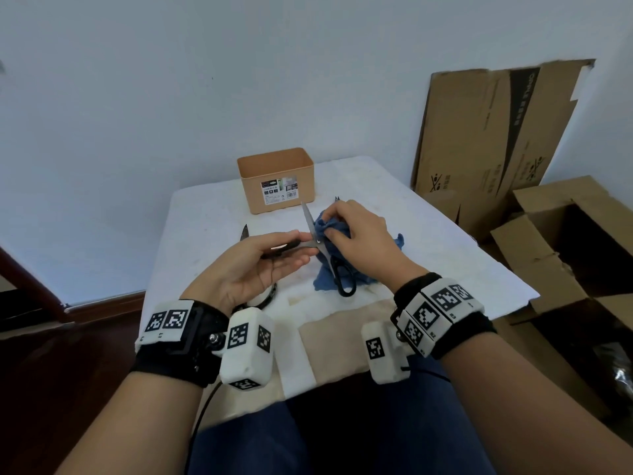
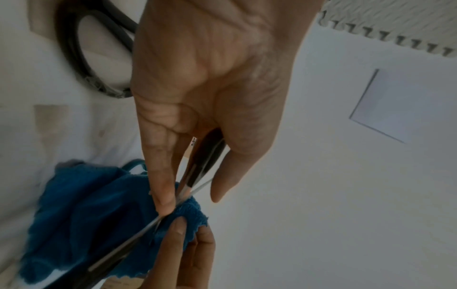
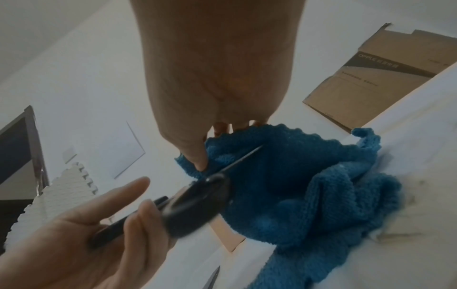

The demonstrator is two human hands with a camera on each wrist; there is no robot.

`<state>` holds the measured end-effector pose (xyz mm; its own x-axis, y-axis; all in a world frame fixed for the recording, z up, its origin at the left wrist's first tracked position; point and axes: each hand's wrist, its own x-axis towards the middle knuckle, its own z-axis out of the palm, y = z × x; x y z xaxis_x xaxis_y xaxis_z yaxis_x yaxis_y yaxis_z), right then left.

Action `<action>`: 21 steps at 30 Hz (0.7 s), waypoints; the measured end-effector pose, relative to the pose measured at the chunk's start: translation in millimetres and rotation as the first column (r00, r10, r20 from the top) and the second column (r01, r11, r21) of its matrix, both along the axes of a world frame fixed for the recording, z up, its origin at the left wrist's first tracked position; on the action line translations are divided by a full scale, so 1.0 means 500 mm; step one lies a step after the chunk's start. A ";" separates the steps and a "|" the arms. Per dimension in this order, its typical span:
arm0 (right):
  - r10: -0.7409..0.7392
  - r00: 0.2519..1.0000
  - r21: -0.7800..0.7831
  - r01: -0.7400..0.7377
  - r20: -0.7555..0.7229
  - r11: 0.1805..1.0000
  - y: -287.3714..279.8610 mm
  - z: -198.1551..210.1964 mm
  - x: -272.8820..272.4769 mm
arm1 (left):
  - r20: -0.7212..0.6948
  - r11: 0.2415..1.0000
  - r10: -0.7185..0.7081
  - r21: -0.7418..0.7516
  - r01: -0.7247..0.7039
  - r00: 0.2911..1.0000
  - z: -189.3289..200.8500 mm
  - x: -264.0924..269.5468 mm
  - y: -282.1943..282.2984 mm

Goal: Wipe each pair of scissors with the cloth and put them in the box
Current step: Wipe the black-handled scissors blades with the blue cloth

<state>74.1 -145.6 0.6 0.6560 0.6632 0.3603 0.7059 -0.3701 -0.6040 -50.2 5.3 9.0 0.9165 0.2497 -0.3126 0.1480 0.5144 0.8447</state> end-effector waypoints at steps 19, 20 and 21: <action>-0.088 0.996 0.079 0.088 -0.001 0.993 0.011 -0.014 -0.012 | 0.035 1.000 0.019 -0.014 -0.018 0.999 0.002 0.028 -0.022; -0.082 0.997 0.086 0.082 -0.012 0.993 0.012 -0.015 -0.015 | 0.029 0.999 0.029 0.045 -0.031 0.999 0.000 0.032 -0.024; -0.071 0.997 0.090 0.073 -0.016 0.993 0.013 -0.015 -0.018 | 0.021 0.994 0.039 0.100 -0.041 0.999 -0.003 0.036 -0.027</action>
<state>65.2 -139.2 -6.8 0.7057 0.5789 0.4085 0.6716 -0.3629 -0.6460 -32.3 -8.3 7.3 0.9107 0.3158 -0.2663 0.1120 0.4316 0.8951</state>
